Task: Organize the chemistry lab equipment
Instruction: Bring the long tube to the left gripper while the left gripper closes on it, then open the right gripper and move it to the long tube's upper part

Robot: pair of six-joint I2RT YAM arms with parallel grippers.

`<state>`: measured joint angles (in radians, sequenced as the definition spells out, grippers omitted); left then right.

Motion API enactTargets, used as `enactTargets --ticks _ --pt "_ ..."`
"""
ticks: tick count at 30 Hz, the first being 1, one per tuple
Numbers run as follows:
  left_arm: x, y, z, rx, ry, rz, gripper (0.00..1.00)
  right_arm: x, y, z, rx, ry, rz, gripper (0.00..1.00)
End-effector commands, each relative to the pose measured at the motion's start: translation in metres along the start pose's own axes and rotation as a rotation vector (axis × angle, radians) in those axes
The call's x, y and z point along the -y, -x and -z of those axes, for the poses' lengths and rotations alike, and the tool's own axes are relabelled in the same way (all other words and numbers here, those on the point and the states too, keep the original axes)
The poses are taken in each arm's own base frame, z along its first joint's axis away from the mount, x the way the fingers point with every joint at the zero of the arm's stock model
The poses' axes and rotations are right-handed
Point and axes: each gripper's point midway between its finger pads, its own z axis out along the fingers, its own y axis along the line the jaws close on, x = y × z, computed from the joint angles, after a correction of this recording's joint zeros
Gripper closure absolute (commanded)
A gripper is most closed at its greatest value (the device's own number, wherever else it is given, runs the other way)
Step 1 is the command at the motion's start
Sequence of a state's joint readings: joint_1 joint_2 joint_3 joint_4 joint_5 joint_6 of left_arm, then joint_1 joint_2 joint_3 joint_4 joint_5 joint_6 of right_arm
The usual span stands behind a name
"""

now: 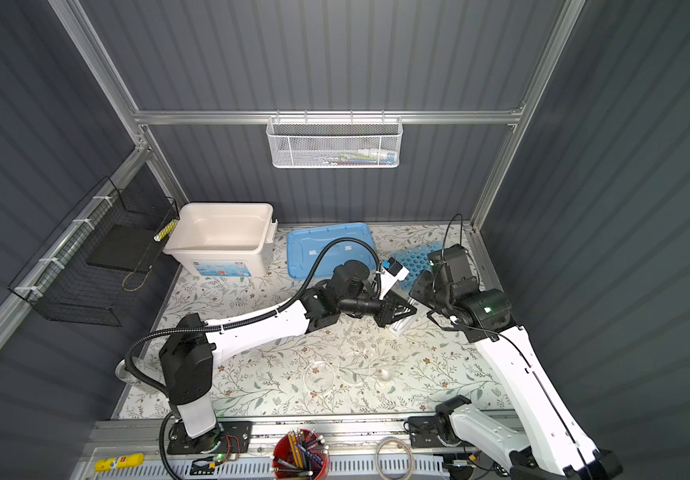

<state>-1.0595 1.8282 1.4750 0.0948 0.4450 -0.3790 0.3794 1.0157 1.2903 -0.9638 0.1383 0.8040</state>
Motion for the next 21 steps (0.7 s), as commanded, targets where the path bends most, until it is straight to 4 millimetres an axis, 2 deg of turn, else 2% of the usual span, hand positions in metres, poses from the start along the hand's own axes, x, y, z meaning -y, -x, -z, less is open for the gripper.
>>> enactTargets --ticks 1,6,13,19,21 --pt "0.008 0.011 0.000 0.020 -0.024 -0.027 0.78 -0.002 -0.002 -0.002 -0.003 0.013 0.011 0.78" --pt "0.007 0.011 0.001 0.031 -0.020 -0.034 0.84 -0.002 -0.001 0.000 0.004 0.017 0.012 0.71" --pt "0.003 0.010 0.001 0.028 -0.013 -0.025 0.85 -0.001 -0.002 0.000 0.001 0.012 0.013 0.67" --pt "-0.010 0.007 0.006 0.023 0.036 -0.026 0.86 0.004 0.007 0.017 0.047 -0.001 0.018 0.47" --pt "-0.014 0.005 0.010 0.019 0.059 -0.039 0.86 0.008 0.011 0.024 0.060 -0.021 0.019 0.44"
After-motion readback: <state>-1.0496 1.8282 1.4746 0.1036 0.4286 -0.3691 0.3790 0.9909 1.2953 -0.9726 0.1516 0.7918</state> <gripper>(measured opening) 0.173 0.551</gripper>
